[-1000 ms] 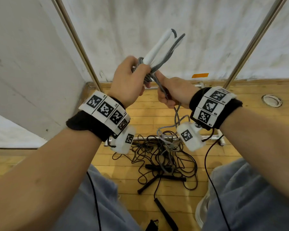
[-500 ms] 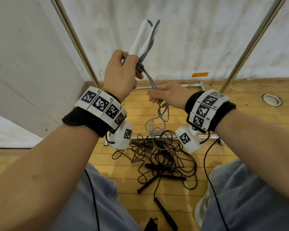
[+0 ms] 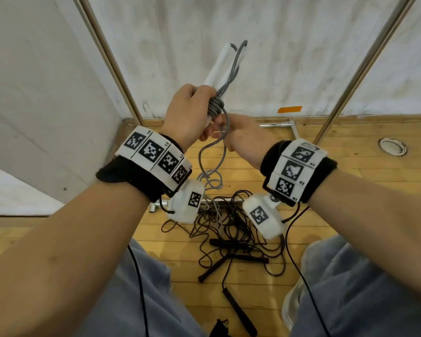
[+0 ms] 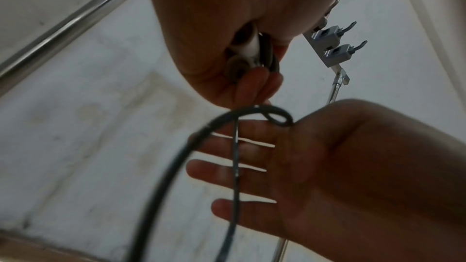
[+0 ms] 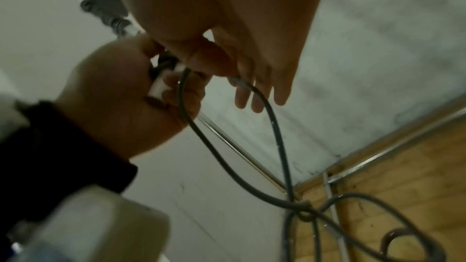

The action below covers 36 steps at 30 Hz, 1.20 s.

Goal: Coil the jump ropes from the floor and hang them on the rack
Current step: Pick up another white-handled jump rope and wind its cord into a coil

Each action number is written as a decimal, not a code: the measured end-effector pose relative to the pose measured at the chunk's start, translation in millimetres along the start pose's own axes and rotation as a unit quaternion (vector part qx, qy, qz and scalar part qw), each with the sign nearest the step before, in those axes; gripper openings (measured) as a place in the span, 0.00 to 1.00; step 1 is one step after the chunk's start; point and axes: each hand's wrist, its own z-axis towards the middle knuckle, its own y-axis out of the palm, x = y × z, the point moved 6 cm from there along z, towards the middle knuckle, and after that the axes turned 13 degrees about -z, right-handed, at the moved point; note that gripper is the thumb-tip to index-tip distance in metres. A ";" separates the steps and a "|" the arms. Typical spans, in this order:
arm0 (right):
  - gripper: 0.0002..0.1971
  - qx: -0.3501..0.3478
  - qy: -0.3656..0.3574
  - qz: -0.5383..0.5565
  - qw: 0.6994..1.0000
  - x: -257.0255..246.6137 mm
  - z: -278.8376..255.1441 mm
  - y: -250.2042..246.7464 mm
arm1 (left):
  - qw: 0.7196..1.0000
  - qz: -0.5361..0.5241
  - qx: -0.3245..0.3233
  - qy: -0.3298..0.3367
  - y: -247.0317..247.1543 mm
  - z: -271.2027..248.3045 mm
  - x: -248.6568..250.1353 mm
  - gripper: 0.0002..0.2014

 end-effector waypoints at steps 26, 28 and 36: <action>0.11 -0.089 0.077 0.092 0.989 11.0 3.5 -11.0 | 0.948 0.278 0.020 0.152 -31.8 9.2 16.0 0.13; 0.12 -0.083 0.069 0.032 0.994 11.5 3.3 -13.2 | 0.919 0.356 0.019 0.168 -34.4 11.5 9.5 0.17; 0.15 -0.058 -0.034 -0.308 0.949 0.4 -5.5 -27.0 | 0.849 0.523 -0.044 0.066 -42.4 21.4 -28.1 0.15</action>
